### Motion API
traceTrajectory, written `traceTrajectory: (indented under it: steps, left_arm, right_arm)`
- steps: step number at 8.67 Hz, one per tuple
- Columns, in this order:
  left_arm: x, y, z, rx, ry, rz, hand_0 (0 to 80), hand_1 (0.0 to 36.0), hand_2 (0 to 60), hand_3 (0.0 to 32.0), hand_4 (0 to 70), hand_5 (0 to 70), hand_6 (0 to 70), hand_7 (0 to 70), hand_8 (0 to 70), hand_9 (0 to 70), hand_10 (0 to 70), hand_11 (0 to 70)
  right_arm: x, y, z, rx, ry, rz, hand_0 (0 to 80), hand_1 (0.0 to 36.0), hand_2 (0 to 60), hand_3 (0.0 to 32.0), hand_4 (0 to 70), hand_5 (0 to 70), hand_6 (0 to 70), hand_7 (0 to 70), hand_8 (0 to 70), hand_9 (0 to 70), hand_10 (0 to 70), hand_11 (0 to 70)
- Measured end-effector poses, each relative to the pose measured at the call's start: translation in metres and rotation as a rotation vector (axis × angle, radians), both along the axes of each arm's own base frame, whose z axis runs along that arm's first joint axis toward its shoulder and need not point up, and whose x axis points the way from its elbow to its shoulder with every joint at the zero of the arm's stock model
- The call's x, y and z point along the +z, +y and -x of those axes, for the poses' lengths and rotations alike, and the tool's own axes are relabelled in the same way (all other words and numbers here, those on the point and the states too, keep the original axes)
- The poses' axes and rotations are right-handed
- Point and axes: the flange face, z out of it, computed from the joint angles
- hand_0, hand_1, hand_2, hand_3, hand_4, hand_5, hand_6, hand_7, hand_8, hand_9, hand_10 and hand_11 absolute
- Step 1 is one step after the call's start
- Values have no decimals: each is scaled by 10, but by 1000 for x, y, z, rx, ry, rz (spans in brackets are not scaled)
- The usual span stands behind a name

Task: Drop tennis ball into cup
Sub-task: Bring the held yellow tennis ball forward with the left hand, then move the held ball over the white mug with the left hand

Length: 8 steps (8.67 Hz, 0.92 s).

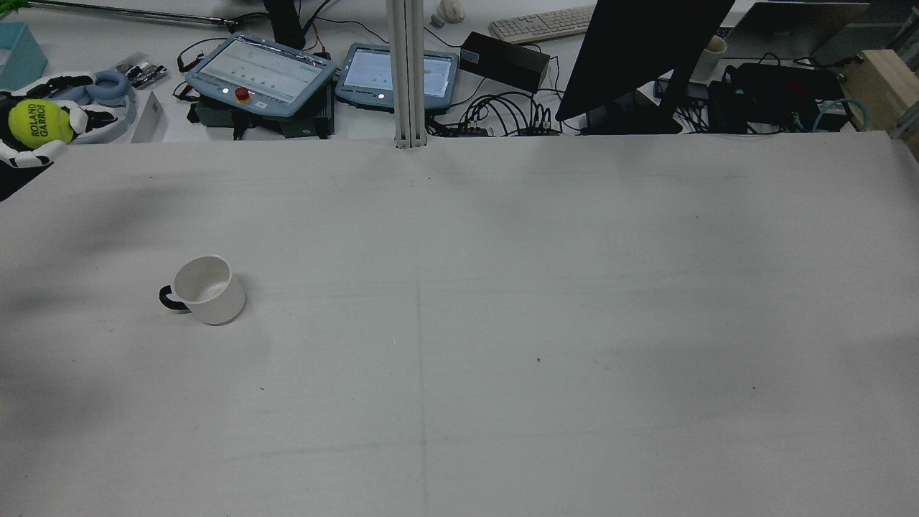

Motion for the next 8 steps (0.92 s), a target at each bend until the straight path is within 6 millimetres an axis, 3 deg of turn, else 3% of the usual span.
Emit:
traceTrajectory:
  steps: [1,3,4,5,6,7,8]
  left_arm:
    - [-1,8,-35,54,-3,-1,800,360,564,0,106,298,700,498,276,275,97,193]
    - [-10,15,-75,92,-46,-31,800,360,586,0,112,317,700,480,283,267,92,186]
    - [-22,11,-84,90,-66,-53,800,360,562,0,109,281,660,499,262,268,89,181]
    - [-33,8,-89,88,-75,-69,800,360,570,0,97,291,700,472,269,259,87,177]
    - [-38,7,-91,87,-79,-78,800,360,545,0,81,266,631,480,252,258,87,176]
    - [-41,11,-90,87,-79,-84,800,360,541,0,72,265,613,470,248,255,83,170]
    - [-47,20,-88,92,-78,-90,800,360,566,0,76,294,700,443,270,250,85,172]
  right_arm:
    - [0,0,0,0,0,0,0,0,0,0,0,0,0,0,0,0,0,0]
    - [0,0,0,0,0,0,0,0,0,0,0,0,0,0,0,0,0,0]
    - [0,0,0,0,0,0,0,0,0,0,0,0,0,0,0,0,0,0]
    - [0,0,0,0,0,0,0,0,0,0,0,0,0,0,0,0,0,0]
    - [0,0,0,0,0,0,0,0,0,0,0,0,0,0,0,0,0,0]
    - [0,0,0,0,0,0,0,0,0,0,0,0,0,0,0,0,0,0]
    - [0,0,0,0,0,0,0,0,0,0,0,0,0,0,0,0,0,0]
